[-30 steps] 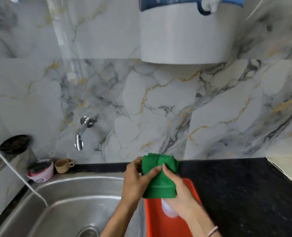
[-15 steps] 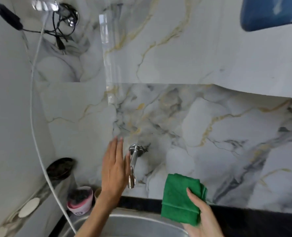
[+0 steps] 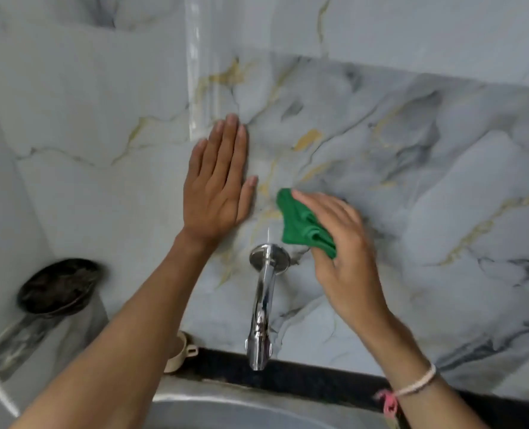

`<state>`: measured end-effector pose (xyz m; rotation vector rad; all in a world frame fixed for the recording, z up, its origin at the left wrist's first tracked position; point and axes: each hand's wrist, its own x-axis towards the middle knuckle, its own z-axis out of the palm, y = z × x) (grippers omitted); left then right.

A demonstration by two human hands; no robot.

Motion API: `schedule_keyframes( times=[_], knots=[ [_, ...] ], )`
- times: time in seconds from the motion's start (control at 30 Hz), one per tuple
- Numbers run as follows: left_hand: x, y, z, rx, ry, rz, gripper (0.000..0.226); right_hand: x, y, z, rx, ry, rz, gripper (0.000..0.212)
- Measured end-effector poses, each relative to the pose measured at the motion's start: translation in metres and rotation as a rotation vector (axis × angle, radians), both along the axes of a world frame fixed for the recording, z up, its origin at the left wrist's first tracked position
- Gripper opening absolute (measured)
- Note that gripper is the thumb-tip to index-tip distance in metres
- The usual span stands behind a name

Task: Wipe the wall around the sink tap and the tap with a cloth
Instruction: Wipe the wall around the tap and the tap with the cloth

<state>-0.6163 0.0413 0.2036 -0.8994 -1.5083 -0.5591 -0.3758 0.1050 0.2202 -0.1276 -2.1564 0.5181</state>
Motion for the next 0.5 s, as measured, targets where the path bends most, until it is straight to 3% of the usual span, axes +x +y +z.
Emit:
schedule_keyframes(
  times=[0.17, 0.33, 0.5],
  knots=[
    [0.0, 0.002, -0.004, 0.059, -0.022, -0.014, 0.066, -0.027, 0.005, -0.017, 0.349, -0.397, 0.067, 0.071],
    [-0.002, 0.002, -0.023, 0.093, -0.043, 0.005, 0.065, -0.036, 0.012, -0.038, 0.286, -0.556, 0.165, 0.073],
    [-0.002, -0.005, -0.075, 0.073, -0.072, 0.04, 0.066, -0.036, 0.014, -0.048, 0.134, -0.467, 0.219, 0.065]
  ],
)
